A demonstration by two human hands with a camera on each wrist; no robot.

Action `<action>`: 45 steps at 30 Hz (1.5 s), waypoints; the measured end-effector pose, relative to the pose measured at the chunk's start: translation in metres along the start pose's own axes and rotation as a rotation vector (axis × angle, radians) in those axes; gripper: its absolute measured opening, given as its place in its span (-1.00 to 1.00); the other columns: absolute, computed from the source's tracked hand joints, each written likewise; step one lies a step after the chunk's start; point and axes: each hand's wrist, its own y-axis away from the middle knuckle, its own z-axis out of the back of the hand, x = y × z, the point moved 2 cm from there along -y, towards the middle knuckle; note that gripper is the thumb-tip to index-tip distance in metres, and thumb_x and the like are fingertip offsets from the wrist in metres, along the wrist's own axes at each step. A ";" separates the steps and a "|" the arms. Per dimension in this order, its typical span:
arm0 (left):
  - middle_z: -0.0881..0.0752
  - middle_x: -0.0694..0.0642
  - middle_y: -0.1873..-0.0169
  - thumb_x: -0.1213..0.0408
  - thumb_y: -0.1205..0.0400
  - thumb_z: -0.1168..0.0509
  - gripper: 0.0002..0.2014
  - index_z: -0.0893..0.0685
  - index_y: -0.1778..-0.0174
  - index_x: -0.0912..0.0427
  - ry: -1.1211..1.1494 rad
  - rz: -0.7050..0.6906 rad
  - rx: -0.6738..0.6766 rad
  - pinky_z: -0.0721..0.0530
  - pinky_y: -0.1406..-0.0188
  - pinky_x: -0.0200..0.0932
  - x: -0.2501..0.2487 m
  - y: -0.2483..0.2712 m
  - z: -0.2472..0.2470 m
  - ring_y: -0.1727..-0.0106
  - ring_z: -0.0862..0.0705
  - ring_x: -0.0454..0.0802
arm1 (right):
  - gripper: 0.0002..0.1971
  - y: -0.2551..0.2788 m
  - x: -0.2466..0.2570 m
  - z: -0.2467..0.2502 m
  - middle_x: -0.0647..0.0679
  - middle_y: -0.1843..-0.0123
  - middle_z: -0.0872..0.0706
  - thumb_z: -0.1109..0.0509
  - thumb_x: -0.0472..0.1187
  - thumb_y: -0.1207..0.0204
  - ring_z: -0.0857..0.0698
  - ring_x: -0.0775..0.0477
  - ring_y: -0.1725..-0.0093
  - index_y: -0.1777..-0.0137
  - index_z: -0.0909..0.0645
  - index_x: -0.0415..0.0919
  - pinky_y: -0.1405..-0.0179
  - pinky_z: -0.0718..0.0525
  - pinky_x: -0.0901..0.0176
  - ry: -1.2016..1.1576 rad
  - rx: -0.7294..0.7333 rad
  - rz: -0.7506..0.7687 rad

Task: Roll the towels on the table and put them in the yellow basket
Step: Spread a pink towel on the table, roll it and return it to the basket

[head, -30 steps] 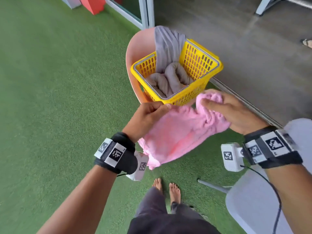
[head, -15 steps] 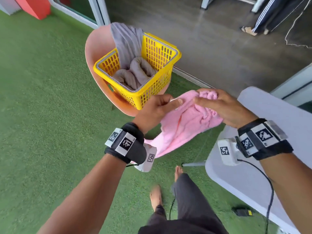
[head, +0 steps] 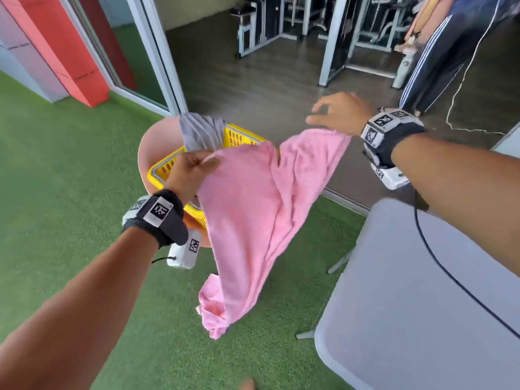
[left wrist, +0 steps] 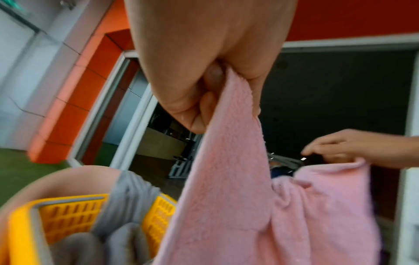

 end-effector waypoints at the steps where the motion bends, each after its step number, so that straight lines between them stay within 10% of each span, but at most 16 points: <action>1: -0.59 0.11 0.34 0.20 -0.61 -0.34 -0.71 -0.70 0.20 0.42 -0.030 0.026 -0.035 -0.47 0.22 -0.03 0.007 0.000 0.002 0.28 -0.48 -0.06 | -0.63 -0.004 -0.018 0.007 -0.04 0.13 -0.70 -0.40 0.28 -0.49 -0.61 -0.14 -0.07 -0.02 -0.74 0.00 -0.20 -0.52 0.02 0.092 0.020 -0.011; 4: -0.65 -0.19 0.49 0.44 -0.64 -0.33 -0.85 -0.75 0.21 0.21 -0.075 0.120 -0.076 -0.55 0.31 -0.33 0.026 0.026 -0.005 0.44 -0.53 -0.34 | -0.57 -0.002 -0.071 0.008 -0.15 0.14 -0.74 -0.36 0.26 -0.51 -0.61 -0.21 0.04 0.25 -0.74 -0.11 -0.03 -0.50 0.03 0.233 0.083 -0.007; 9: -0.73 -0.35 0.43 0.47 -0.61 -0.36 -0.50 -0.79 0.31 -0.38 -0.118 0.357 0.104 -0.57 0.33 -0.51 0.061 0.129 -0.126 0.42 -0.64 -0.40 | -0.66 0.044 -0.190 -0.038 -0.17 0.27 -0.70 -0.44 0.18 -0.48 -0.68 -0.27 0.08 0.27 -0.71 -0.10 -0.11 -0.60 0.01 0.337 0.304 -0.075; 14: -0.79 -0.20 0.29 0.22 -0.64 -0.37 -0.88 -0.80 0.01 -0.06 -0.126 0.477 0.472 -0.75 0.21 -0.07 0.095 0.226 -0.345 0.28 -0.71 -0.25 | -0.80 0.127 -0.339 -0.093 -0.16 -0.22 -0.74 -0.39 0.02 -0.55 -0.65 -0.31 -0.28 -0.08 -0.75 0.03 -0.32 -0.52 -0.07 0.511 0.551 -0.203; 21: -0.73 0.14 -0.21 -0.15 -0.66 -0.18 -0.49 -0.55 -0.46 0.02 0.022 0.388 1.114 -0.63 -0.23 -0.06 0.019 0.284 -0.559 -0.15 -0.70 0.03 | -0.73 0.256 -0.478 -0.077 -0.42 -0.12 -0.60 -0.37 -0.28 -0.54 -0.60 -0.45 -0.25 -0.18 -0.62 -0.41 -0.27 -0.55 -0.33 0.777 0.472 -0.657; 26: -0.44 0.19 -0.42 -0.20 -0.62 -0.19 -0.42 -0.45 -0.46 0.08 -0.585 0.054 0.772 -0.35 -0.47 0.28 0.031 0.267 -0.555 -0.43 -0.39 0.15 | -0.57 0.287 -0.476 -0.091 -0.41 -0.36 -0.44 -0.30 -0.04 -0.63 -0.46 -0.44 -0.32 -0.37 -0.49 -0.31 -0.23 -0.51 -0.35 0.541 0.310 -0.428; 31: 0.45 0.16 -0.61 -0.36 -0.39 -0.35 0.10 0.24 -0.66 -0.21 -0.847 -0.140 0.942 0.43 -0.53 0.36 0.100 0.262 -0.517 -0.62 0.43 0.22 | -0.24 0.280 -0.436 -0.148 -0.15 -0.64 -0.29 -0.20 0.38 -0.47 -0.27 -0.30 -0.60 -0.56 -0.35 -0.05 -0.51 -0.30 -0.35 0.261 0.490 -0.186; 38: 0.41 0.21 -0.62 -0.41 -0.38 -0.28 0.10 0.25 -0.67 -0.17 -0.876 -0.222 0.942 0.52 -0.46 0.35 0.117 0.264 -0.516 -0.62 0.43 0.29 | -0.74 0.289 -0.450 -0.186 -0.09 -0.76 0.05 -0.19 0.09 -0.69 0.16 -0.24 -0.73 0.04 -0.44 -0.11 -0.58 -0.14 -0.52 0.149 0.477 -0.197; 45: 0.52 0.17 -0.58 -0.57 -0.26 -0.14 0.18 0.36 -0.63 -0.19 -0.900 -0.183 0.976 0.59 -0.33 0.50 0.107 0.267 -0.540 -0.53 0.56 0.37 | -0.61 0.298 -0.474 -0.179 0.04 -0.76 0.06 -0.03 -0.10 -0.78 0.15 -0.04 -0.73 -0.51 -0.38 -0.24 -0.59 0.20 -0.47 0.184 0.425 -0.230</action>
